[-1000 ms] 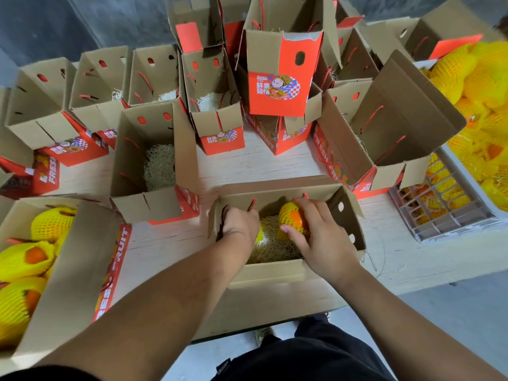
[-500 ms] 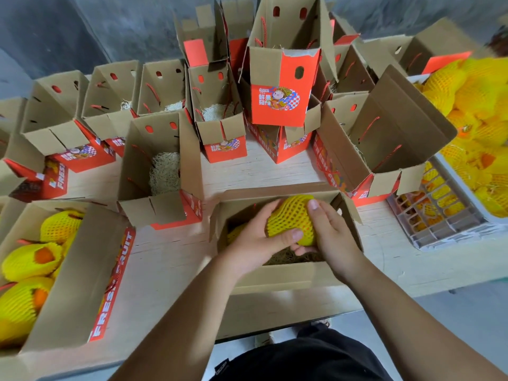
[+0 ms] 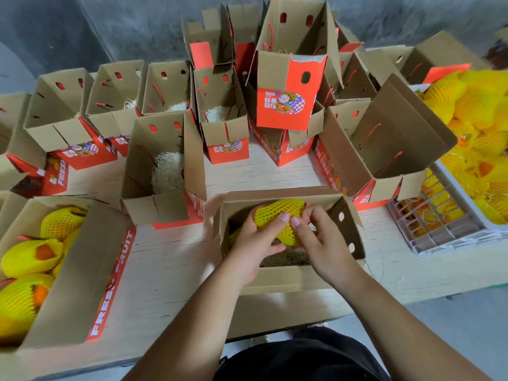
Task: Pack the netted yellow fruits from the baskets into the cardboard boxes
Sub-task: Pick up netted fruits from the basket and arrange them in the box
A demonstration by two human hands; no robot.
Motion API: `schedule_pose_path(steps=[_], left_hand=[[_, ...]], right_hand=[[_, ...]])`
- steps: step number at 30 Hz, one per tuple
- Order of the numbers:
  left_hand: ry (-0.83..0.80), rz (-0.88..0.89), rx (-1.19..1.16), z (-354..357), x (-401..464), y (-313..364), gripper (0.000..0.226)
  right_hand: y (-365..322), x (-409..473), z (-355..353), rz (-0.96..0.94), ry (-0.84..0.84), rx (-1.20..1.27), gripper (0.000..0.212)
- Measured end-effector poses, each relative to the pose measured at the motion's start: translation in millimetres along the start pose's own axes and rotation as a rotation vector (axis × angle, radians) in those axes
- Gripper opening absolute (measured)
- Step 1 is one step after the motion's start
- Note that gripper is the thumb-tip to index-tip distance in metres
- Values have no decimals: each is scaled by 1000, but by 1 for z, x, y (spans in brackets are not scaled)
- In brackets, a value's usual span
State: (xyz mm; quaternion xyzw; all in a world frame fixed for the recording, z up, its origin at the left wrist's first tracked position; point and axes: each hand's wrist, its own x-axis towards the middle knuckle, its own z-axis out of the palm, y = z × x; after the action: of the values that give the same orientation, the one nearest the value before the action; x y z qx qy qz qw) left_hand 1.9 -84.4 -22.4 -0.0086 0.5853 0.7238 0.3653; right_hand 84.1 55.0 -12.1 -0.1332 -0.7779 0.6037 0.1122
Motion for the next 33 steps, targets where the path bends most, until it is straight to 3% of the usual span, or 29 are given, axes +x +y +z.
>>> schedule_pose_path(steps=[4, 8, 12, 16, 18, 25, 30, 32, 33], left_hand=[[-151, -40, -65, -7, 0, 0, 86], [-311, -82, -102, -10, -2, 2, 78], [-198, -51, -207, -10, 0, 2, 71], [-164, -119, -238, -16, 1, 6, 65], [-176, -156, -224, -15, -1, 7, 70], [-212, -78, -354, -11, -2, 9, 76], [-105, -71, -272, -4, -3, 10, 68], [-26, -18, -257, 3, -2, 11, 61], [24, 30, -278, 9, -1, 10, 57]], right_hand=[[-4, 1, -4, -102, 40, -176, 32], [-8, 4, -3, -184, 98, -353, 30], [-10, 7, 3, -202, 202, -362, 27], [-9, 11, 4, -187, 23, -114, 39], [-10, 13, 4, -187, 6, -13, 35], [-14, 10, 12, -212, 186, -1, 21], [-13, 8, 16, -128, 337, 147, 17], [-18, 7, 23, -55, 430, 179, 25], [-21, 7, 29, 32, 436, 201, 39]])
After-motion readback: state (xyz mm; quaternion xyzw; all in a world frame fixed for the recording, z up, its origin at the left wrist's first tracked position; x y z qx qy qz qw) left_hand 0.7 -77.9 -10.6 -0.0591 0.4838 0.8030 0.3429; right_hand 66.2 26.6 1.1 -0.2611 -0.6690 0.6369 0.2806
